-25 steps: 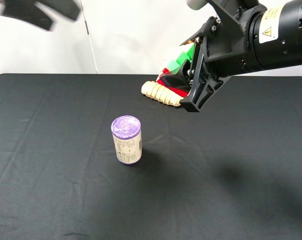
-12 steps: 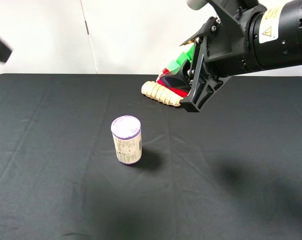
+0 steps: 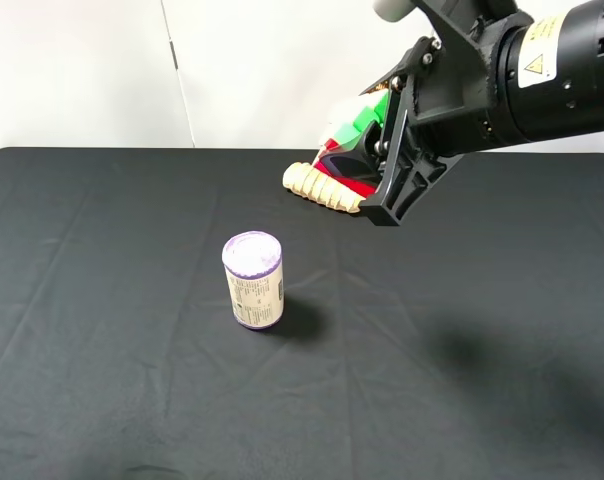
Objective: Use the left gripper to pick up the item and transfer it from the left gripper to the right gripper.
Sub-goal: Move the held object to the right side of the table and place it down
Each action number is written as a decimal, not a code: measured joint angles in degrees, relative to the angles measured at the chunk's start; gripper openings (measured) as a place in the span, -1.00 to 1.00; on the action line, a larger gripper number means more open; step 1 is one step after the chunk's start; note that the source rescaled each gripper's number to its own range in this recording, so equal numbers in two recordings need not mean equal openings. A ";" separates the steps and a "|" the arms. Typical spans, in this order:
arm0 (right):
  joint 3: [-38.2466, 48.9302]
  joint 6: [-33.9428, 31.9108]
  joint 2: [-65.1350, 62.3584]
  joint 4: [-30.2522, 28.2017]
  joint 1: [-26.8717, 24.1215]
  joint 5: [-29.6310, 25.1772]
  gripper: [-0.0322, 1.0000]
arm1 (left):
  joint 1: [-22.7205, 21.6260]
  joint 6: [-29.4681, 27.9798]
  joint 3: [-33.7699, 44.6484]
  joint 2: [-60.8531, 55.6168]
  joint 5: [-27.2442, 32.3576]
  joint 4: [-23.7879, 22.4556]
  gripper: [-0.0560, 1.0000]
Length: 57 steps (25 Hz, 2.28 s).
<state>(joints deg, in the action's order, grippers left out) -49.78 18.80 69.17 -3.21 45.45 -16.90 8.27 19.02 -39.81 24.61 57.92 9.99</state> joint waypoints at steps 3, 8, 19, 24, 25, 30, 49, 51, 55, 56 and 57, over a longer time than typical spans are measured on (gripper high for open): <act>0.00 -0.05 0.00 0.00 0.00 -0.38 -0.94 | 0.00 -0.82 3.46 -8.54 0.12 -0.18 0.97; 0.00 -0.18 0.00 0.07 0.00 -0.96 -0.94 | 0.00 -7.24 7.52 -19.15 2.48 -2.63 0.97; 0.00 -0.25 0.00 1.32 0.00 -1.76 -0.94 | 0.00 -10.61 11.63 -24.94 3.20 -5.21 0.91; 0.00 -4.71 0.00 1.32 -0.05 -4.27 -0.94 | 0.00 -10.61 11.63 -24.94 3.08 -5.21 0.89; 0.00 -6.02 0.00 1.41 -0.29 -5.37 -0.94 | 0.00 -10.61 11.63 -24.94 3.08 -5.21 0.89; 0.00 -12.75 2.48 1.54 -5.76 -12.60 -0.94 | -0.80 -10.61 11.63 -24.94 3.08 -5.21 0.89; 0.00 -15.04 26.83 1.54 -30.91 -6.44 -0.94 | -15.99 -10.61 11.63 -24.94 3.02 -5.21 0.89; 0.00 -15.04 28.08 1.54 -32.56 -5.66 -0.94 | -15.99 -10.61 11.63 -24.94 3.02 -5.21 0.89; 0.00 -15.04 29.09 1.54 -33.79 -4.19 -0.94 | -15.99 -10.61 11.63 -24.94 3.02 -5.21 0.89; 0.00 -15.04 29.09 1.54 -33.84 -3.82 -0.94 | -15.99 -10.61 11.63 -24.94 3.02 -5.21 0.89; 0.00 -15.04 29.09 1.54 -33.90 -3.35 -0.94 | -15.99 -10.61 11.63 -24.94 3.02 -5.21 0.89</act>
<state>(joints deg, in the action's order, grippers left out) -49.78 3.77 98.26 -1.68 11.55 -20.25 -7.72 8.40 -28.17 -0.33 60.95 4.78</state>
